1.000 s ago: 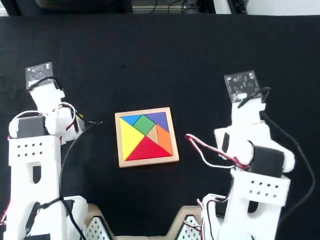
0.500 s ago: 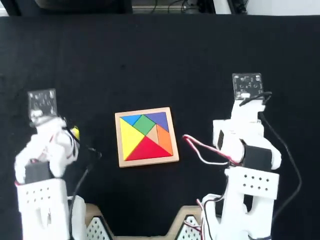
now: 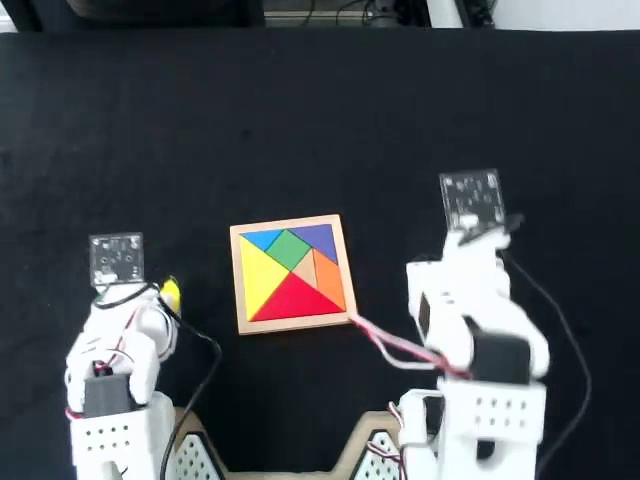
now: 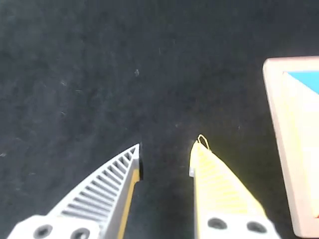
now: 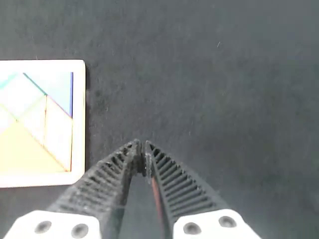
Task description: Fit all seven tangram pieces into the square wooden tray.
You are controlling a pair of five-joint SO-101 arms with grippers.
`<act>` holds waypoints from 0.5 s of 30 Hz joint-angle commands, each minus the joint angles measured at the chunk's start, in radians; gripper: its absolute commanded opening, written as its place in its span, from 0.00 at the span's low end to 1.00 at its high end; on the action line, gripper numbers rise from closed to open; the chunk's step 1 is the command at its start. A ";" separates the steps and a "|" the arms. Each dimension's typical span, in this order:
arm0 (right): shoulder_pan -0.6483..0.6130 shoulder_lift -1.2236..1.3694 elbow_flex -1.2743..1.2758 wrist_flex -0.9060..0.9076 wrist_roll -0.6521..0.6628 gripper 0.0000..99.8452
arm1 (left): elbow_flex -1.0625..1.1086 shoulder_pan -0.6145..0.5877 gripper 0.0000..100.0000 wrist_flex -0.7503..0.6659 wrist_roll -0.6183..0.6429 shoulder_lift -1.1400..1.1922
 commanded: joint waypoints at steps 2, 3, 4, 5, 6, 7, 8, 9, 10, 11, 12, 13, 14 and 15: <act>-0.018 -0.286 0.186 -0.046 0.000 0.02 | 0.038 0.013 0.17 0.006 -0.011 -0.084; -0.026 -0.326 0.246 -0.064 0.000 0.04 | 0.038 0.013 0.17 0.005 -0.009 -0.075; -0.032 -0.369 0.305 -0.083 0.000 0.06 | 0.038 0.015 0.17 0.005 -0.009 -0.077; -0.032 -0.412 0.363 -0.100 0.000 0.08 | 0.038 0.015 0.17 0.005 -0.009 -0.081; -0.032 -0.447 0.410 -0.121 0.000 0.10 | 0.038 0.015 0.17 0.005 -0.009 -0.081; -0.032 -0.484 0.456 -0.144 0.000 0.11 | 0.039 0.015 0.17 0.005 -0.009 -0.083; -0.032 -0.519 0.496 -0.161 -0.002 0.11 | 0.039 0.015 0.17 0.005 -0.011 -0.083; -0.032 -0.553 0.532 -0.173 -0.002 0.11 | 0.041 0.015 0.17 0.003 -0.011 -0.083; -0.032 -0.588 0.559 -0.180 -0.002 0.11 | 0.041 0.015 0.17 0.003 -0.011 -0.083; -0.032 -0.619 0.585 -0.187 -0.002 0.11 | 0.041 0.015 0.17 0.003 -0.011 -0.083; -0.032 -0.630 0.599 -0.190 -0.002 0.11 | 0.041 0.015 0.17 0.003 -0.011 -0.083; -0.032 -0.628 0.610 -0.203 -0.003 0.11 | 0.041 0.015 0.17 0.003 -0.011 -0.083; -0.031 -0.622 0.618 -0.215 -0.006 0.11 | 0.041 0.015 0.17 0.003 -0.011 -0.083; -0.028 -0.615 0.627 -0.230 -0.006 0.11 | 0.041 0.015 0.17 0.003 -0.011 -0.083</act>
